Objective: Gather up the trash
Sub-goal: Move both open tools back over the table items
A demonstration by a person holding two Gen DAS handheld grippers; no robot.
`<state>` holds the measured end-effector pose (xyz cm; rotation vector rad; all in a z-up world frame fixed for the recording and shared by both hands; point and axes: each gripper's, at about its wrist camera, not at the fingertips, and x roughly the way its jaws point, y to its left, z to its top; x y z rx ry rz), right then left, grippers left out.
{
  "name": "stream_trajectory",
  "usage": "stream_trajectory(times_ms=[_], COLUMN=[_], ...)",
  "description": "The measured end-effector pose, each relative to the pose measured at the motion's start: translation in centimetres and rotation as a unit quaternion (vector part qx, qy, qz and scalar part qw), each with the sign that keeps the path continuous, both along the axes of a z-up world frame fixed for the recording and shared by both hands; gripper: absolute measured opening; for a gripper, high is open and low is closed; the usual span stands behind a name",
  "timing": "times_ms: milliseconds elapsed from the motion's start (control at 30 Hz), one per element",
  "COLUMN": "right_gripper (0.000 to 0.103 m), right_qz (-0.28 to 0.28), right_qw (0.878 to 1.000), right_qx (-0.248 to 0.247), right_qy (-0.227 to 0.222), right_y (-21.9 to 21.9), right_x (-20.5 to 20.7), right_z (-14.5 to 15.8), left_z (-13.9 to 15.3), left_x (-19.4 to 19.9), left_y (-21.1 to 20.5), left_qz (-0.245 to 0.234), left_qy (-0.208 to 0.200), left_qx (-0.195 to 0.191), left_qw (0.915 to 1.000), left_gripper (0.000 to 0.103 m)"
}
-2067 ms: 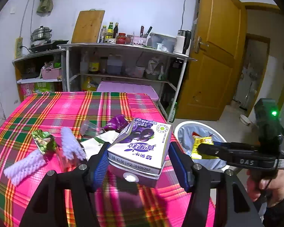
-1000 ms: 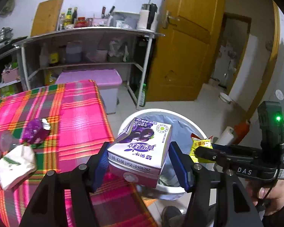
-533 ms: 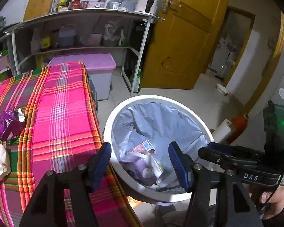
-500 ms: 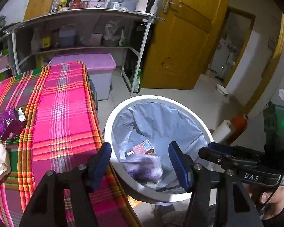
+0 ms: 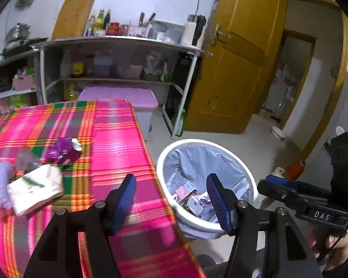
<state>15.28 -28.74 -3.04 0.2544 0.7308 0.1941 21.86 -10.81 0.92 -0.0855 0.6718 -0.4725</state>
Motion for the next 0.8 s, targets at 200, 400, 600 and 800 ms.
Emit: stream_trajectory(times_ms=[200, 400, 600, 800], right_gripper=[0.05, 0.05, 0.05, 0.051], right_qz=[0.04, 0.079, 0.104, 0.125], right_qw=[0.999, 0.997, 0.994, 0.992], right_qx=[-0.006, -0.013, -0.011, -0.014], right_qy=[-0.016, -0.022, -0.013, -0.005], right_y=[3.5, 6.4, 8.2, 10.1], right_x=[-0.7, -1.1, -0.9, -0.5], right_z=[0.9, 1.0, 0.6, 0.3], left_z=[1.0, 1.2, 1.3, 0.9], left_x=[-3.1, -5.1, -6.5, -7.5], left_y=[2.9, 5.8, 8.6, 11.4], left_qz=[0.029, 0.053, 0.084, 0.115], left_qy=[-0.019, -0.027, -0.032, -0.036], left_qx=[0.012, 0.014, 0.017, 0.024], left_qw=[0.9993, 0.9981, 0.9958, 0.9924], left_gripper=[0.062, 0.062, 0.062, 0.062])
